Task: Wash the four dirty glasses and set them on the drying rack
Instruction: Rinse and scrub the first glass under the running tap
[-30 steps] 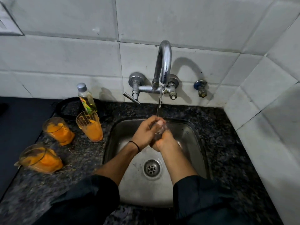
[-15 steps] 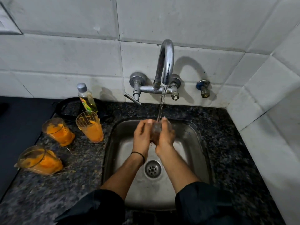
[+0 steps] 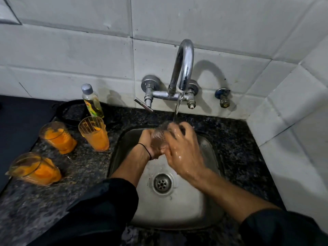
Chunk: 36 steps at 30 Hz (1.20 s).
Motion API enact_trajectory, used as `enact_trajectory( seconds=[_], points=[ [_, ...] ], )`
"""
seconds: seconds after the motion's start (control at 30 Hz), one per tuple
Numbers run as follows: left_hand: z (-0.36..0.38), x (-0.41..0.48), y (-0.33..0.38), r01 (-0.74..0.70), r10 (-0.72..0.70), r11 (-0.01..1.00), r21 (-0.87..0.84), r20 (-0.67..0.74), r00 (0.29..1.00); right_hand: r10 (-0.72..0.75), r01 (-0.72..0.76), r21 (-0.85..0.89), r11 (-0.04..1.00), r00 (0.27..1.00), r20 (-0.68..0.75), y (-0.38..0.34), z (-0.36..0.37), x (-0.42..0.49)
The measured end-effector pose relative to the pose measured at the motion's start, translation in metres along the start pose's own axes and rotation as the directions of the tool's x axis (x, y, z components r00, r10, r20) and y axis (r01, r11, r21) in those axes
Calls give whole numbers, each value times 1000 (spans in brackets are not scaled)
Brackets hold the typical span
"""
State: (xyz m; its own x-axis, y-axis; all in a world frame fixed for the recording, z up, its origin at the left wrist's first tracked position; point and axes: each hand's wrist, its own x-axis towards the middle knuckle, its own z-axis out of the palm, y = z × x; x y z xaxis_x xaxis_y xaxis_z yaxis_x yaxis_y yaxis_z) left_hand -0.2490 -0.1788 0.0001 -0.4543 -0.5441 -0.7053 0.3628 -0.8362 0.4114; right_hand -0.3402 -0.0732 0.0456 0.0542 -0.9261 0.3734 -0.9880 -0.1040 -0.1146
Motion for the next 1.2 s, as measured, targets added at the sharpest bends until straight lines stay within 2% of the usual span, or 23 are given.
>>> enact_trajectory(
  seconds=[0.07, 0.13, 0.23, 0.33, 0.4, 0.43, 0.47, 0.53, 0.57, 0.6, 0.63, 0.7, 0.77, 0.83, 0.9, 0.97, 1.0, 1.03, 1.07, 1.1, 1.13, 1.17, 1.2],
  points=[
    [0, 2, 0, 45, -46, 999, 28, 52, 998, -263, 269, -36, 962, 956, 133, 21, -8, 11],
    [3, 3, -6, 64, -74, 991, 119, 82, 994, -392, 384, 104, 918, 833, 390, 34, -19, 28],
    [10, 1, -15, 125, -136, 975, 184, 46, 990, -377, 470, 48, 881, 640, 670, 35, -32, 53],
    [10, 2, -19, 88, -89, 988, 126, 3, 996, -274, 510, -71, 857, 570, 775, 35, -25, 60],
    [7, 9, -23, 22, -17, 996, 91, -49, 999, -205, 353, -15, 935, 577, 791, 29, -15, 55],
    [5, 11, -25, -18, 25, 997, 71, -85, 996, -145, 161, 59, 985, 604, 784, 26, -9, 53],
    [4, 11, -28, -56, 62, 997, 55, -117, 991, -52, -88, 126, 988, 583, 811, 20, -5, 53],
    [-3, 14, -35, -89, 92, 996, 29, -166, 982, 47, -515, 273, 812, 525, 850, 13, -2, 53],
    [-5, 16, -37, -91, 93, 996, 19, -163, 982, 67, -588, 310, 747, 530, 845, 13, 1, 52],
    [-5, 15, -37, -93, 92, 996, 1, -139, 986, 55, -559, 324, 763, 556, 829, 15, 3, 51],
    [-4, 13, -36, -87, 86, 996, -8, -112, 990, -4, -432, 329, 840, 601, 799, 18, 5, 50],
    [-2, 12, -32, -61, 58, 998, -29, -74, 996, -150, -36, 214, 976, 606, 781, 28, 6, 53],
    [1, 11, -28, -16, 16, 1000, 0, -69, 997, -235, 334, 41, 942, 566, 790, 35, 3, 64],
    [1, 10, -26, 50, -44, 997, 62, -92, 995, -316, 519, -17, 855, 545, 776, 40, 1, 75],
    [2, 11, -26, 75, -70, 996, 56, -99, 993, -325, 598, -71, 798, 528, 784, 43, 5, 78],
    [2, 15, -26, 30, -28, 1000, 11, -111, 993, -255, 450, -17, 893, 537, 804, 41, 13, 75],
    [2, 16, -26, -10, 8, 1000, -18, -102, 995, -188, 262, 56, 964, 511, 839, 39, 14, 73],
    [1, 19, -29, -56, 51, 997, -48, -95, 994, -134, 16, 140, 990, 426, 895, 37, 14, 73],
    [0, 19, -31, -106, 98, 990, -93, -89, 991, -153, -220, 242, 945, 357, 921, 35, 13, 73],
    [-2, 21, -32, -144, 132, 980, -135, -97, 987, -188, -412, 328, 850, 345, 920, 36, 16, 73],
    [-2, 21, -32, -171, 155, 970, -175, -100, 983, -205, -531, 401, 747, 390, 898, 38, 18, 72],
    [-3, 23, -30, -181, 162, 964, -196, -108, 981, -206, -564, 462, 684, 458, 865, 39, 20, 72],
    [-4, 25, -28, -185, 165, 963, -197, -112, 980, -208, -527, 504, 684, 522, 827, 37, 19, 70]
  ],
)
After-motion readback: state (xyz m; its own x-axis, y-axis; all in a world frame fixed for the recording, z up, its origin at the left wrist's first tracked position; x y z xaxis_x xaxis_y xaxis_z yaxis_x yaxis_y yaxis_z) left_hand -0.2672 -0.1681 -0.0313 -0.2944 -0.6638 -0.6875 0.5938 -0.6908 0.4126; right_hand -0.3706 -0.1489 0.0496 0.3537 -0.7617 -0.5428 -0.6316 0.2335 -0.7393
